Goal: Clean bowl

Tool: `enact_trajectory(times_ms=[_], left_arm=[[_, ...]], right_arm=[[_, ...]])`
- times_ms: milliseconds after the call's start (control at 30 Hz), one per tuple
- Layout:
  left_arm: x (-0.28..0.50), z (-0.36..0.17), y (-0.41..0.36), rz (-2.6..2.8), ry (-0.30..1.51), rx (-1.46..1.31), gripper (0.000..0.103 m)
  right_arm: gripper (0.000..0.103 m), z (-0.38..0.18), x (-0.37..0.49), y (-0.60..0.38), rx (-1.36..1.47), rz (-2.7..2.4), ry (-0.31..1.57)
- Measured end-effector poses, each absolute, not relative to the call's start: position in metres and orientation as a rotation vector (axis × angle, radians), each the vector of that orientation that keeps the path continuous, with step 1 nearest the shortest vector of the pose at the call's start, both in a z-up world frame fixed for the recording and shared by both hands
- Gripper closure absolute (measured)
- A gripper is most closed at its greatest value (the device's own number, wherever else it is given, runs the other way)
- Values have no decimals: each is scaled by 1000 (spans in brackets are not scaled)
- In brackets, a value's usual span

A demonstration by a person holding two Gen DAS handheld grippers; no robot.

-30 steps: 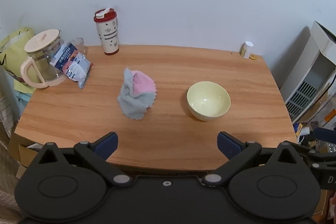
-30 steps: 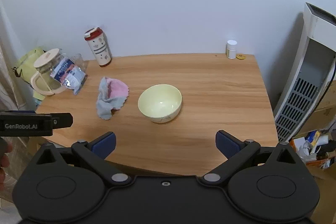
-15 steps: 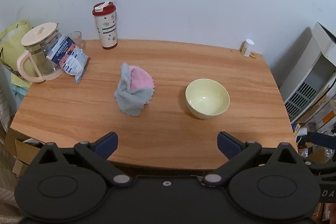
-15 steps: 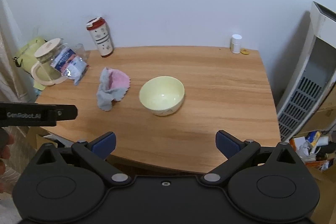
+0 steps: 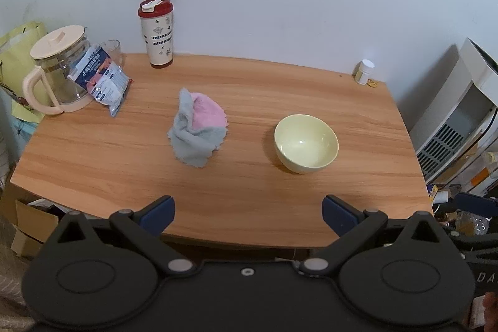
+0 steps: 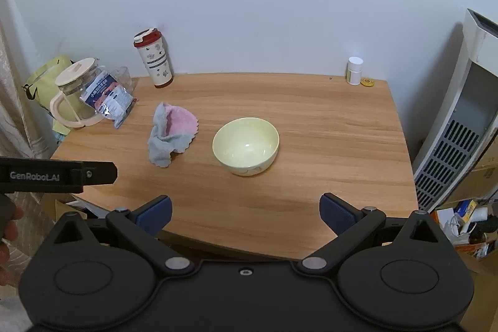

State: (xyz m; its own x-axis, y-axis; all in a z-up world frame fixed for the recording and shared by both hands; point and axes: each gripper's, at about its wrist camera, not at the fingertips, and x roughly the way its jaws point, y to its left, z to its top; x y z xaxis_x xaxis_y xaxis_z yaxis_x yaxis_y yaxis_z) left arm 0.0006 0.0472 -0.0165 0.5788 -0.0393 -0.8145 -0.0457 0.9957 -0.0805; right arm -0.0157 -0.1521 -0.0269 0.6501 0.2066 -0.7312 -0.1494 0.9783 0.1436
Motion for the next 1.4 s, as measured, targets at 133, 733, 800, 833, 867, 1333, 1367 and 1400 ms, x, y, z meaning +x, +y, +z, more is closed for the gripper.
enact_trajectory(times_ms=[133,733,800,833,867,1333,1367,1400], left_arm=[[-1,-17,50,-37,946,-121,0],[7,-26,53,-42,948,-120,0],[10,-29,53,-43,951,-116,0],[13,-31,54,-42,954,-112,0],[16,-33,55,-45,956,-107,1],[106,-83,73,-217,1004,-110,1],[112,-87,74,-232,1004,-109,1],[118,-92,74,-251,1006,-113,2]], right_arm=[[0,-27,-17,-153,86,201,840],[3,-16,-24,-164,111,113,688],[3,-19,-23,-164,105,111,701],[3,-20,-23,-165,101,112,706],[3,-21,-20,-162,88,106,710],[1,-41,36,-150,150,-1,780],[1,-43,43,-150,171,-13,787],[1,-45,46,-150,177,-20,796]])
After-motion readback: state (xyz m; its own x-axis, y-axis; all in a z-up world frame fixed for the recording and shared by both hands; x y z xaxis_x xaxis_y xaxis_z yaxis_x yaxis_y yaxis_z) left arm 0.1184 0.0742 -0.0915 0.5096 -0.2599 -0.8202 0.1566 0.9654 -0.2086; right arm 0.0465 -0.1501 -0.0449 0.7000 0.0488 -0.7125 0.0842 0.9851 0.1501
